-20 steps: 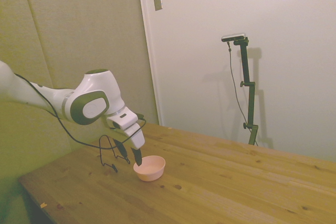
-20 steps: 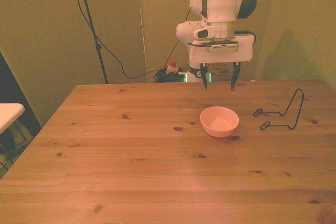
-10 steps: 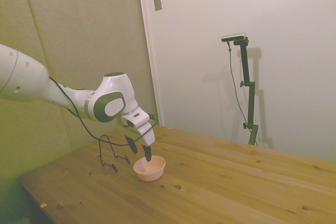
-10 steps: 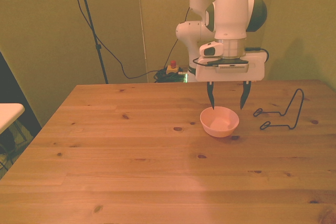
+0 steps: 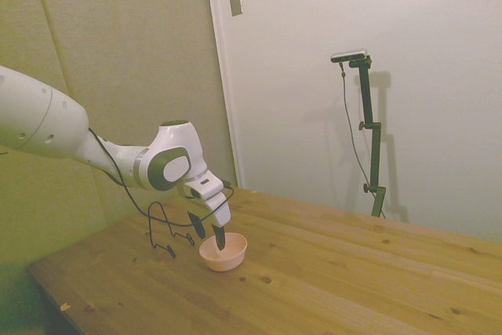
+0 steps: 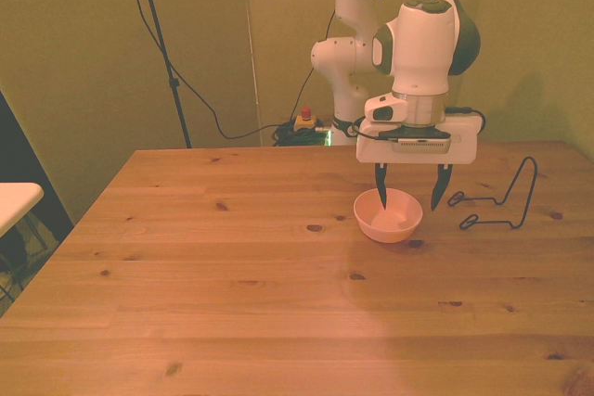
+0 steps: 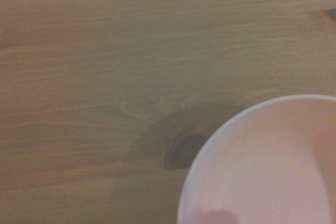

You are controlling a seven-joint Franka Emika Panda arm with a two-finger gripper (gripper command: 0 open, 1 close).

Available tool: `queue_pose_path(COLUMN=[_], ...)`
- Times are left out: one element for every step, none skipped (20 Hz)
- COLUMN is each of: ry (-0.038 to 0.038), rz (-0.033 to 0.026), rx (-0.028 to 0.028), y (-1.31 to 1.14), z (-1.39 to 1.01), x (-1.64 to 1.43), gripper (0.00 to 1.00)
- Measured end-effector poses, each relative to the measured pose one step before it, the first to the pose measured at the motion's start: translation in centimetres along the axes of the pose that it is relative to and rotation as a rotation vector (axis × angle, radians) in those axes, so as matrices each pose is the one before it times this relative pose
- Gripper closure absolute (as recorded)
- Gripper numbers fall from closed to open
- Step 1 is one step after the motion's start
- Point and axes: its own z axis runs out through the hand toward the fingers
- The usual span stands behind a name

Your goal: Load the bowl

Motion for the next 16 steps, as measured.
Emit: queue_pose_path(ry=[-0.00130,-0.00074,0.00001,-0.00107,-0.00132,-0.00169,-0.00152,-0.00115,-0.00075,-0.00056,-0.00022,-0.00009,-0.00025,-0.00048,-0.00055,-0.00042], rz=[0.00351,0.00323,0.00417,0.00450,0.00385,0.00222,0.00017,-0.00054,-0.00079,0.00133,0.00378,0.00268,0.00188,0.00203,0.00253,0.00272], rx=[-0.00205,-0.00238,-0.00345,-0.00295,-0.00245,-0.00285,-0.00236,-0.00158,-0.00074,-0.00049,-0.00023,0.00007,-0.00018,-0.00062,-0.00076,-0.00048], y=[-0.163,-0.126,-0.078,-0.095,-0.093,-0.092,-0.095,-0.108,-0.096,-0.069,-0.056,-0.033,-0.023,-0.017,-0.011,-0.021], z=[0.331,0.304,0.290,0.258,0.225,0.251,0.207,0.159,0.096,0.059,0.021,-0.001,0.015,0.044,0.056,0.065], x=[0.103,0.135,0.139,0.104,0.071,0.042,-0.011,-0.029,-0.041,-0.059,-0.088,-0.055,-0.043,-0.037,-0.028,-0.036], gripper=[0.00,1.00,1.00,1.00,1.00,1.00,1.00,1.00,1.00,1.00,1.00,1.00,1.00,1.00,1.00,1.00])
